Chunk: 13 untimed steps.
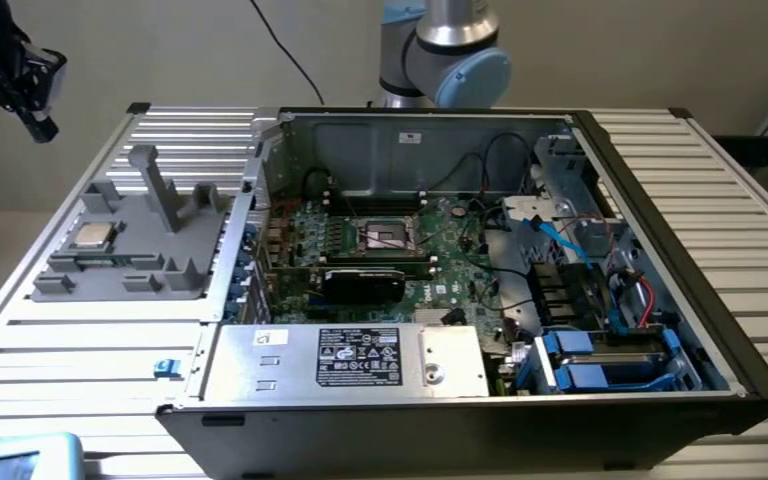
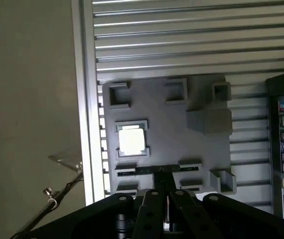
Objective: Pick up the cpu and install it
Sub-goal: 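Reach for the cpu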
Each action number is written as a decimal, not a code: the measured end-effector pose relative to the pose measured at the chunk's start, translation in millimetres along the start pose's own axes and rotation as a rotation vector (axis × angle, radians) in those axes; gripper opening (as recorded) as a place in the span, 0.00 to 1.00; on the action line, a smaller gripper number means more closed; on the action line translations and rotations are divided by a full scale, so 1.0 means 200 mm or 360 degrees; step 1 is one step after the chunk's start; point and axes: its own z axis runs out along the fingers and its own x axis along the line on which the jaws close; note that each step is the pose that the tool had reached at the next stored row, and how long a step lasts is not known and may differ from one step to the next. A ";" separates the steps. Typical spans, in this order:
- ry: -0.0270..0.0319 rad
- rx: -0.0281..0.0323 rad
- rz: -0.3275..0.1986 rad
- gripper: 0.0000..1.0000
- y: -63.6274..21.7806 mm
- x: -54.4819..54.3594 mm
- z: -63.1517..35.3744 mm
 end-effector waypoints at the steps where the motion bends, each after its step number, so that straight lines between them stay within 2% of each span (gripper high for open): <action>1: 0.00000 0.00000 0.0000 0.11 0.005 0.02 0.003; 4: 0.00003 0.00002 0.0000 0.11 0.031 0.08 0.011; 9: 0.00002 0.00002 0.0000 0.11 0.107 0.11 0.030; 11: 0.00003 0.00001 0.0000 0.11 0.125 0.13 0.038; 13: 0.00096 0.00009 0.0000 0.11 0.131 0.13 0.041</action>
